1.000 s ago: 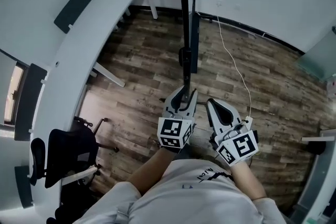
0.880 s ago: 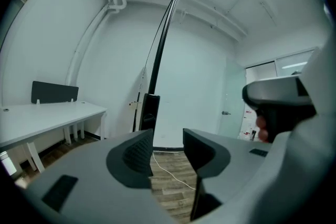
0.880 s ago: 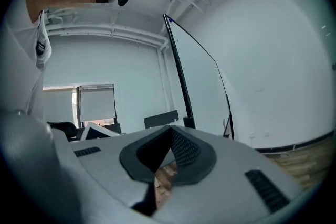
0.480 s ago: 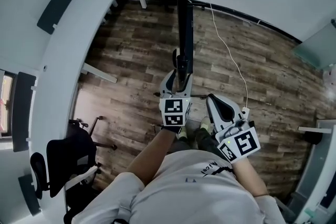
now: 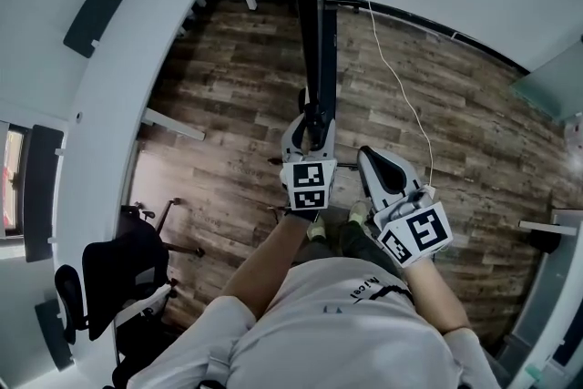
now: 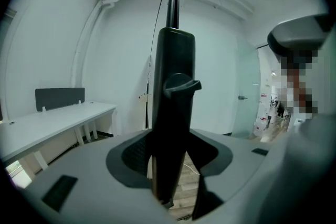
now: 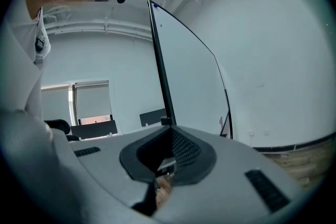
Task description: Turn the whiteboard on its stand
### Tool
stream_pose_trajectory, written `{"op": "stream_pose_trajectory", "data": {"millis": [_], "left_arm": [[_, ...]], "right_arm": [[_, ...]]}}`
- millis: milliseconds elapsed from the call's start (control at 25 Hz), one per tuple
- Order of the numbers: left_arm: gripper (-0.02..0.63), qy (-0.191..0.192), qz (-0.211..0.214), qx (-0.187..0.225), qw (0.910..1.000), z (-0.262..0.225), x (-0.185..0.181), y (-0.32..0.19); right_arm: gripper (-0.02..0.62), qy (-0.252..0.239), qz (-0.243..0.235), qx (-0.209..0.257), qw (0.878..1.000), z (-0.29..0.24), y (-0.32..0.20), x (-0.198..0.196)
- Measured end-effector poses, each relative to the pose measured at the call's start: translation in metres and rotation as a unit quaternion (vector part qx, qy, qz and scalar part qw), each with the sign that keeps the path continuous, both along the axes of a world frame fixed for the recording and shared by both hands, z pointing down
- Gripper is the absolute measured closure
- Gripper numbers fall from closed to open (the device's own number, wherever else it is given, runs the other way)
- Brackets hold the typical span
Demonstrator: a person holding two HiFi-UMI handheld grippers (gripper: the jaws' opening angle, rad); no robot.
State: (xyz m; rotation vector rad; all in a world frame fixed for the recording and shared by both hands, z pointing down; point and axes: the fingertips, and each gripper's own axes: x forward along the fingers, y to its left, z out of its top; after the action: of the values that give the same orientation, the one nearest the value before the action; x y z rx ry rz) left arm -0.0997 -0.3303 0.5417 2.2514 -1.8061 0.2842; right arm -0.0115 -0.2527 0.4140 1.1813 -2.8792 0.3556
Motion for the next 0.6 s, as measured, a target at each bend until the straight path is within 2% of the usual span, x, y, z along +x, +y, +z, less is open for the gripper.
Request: {"op": "stream_pose_trajectory", "data": {"millis": [160, 280, 400, 600], "left_arm": [[0.407, -0.009, 0.011, 0.010, 0.9998, -0.001, 0.000, -0.001], [0.407, -0.017, 0.017, 0.001, 0.9997, 0.007, 0.003, -0.007], [0.420, -0.016, 0.022, -0.007, 0.9996, 0.011, 0.003, -0.010], [0.422, -0.013, 0.026, 0.004, 0.9996, 0.009, 0.005, -0.006]], "right_arm": [[0.583, -0.002, 0.000, -0.007, 1.000, 0.004, -0.010, -0.009], [0.583, -0.004, 0.007, -0.014, 1.000, 0.006, -0.018, -0.011], [0.583, 0.003, 0.017, -0.019, 1.000, 0.009, -0.021, -0.014], [0.583, 0.008, 0.036, -0.026, 0.999, 0.011, -0.012, -0.009]]}}
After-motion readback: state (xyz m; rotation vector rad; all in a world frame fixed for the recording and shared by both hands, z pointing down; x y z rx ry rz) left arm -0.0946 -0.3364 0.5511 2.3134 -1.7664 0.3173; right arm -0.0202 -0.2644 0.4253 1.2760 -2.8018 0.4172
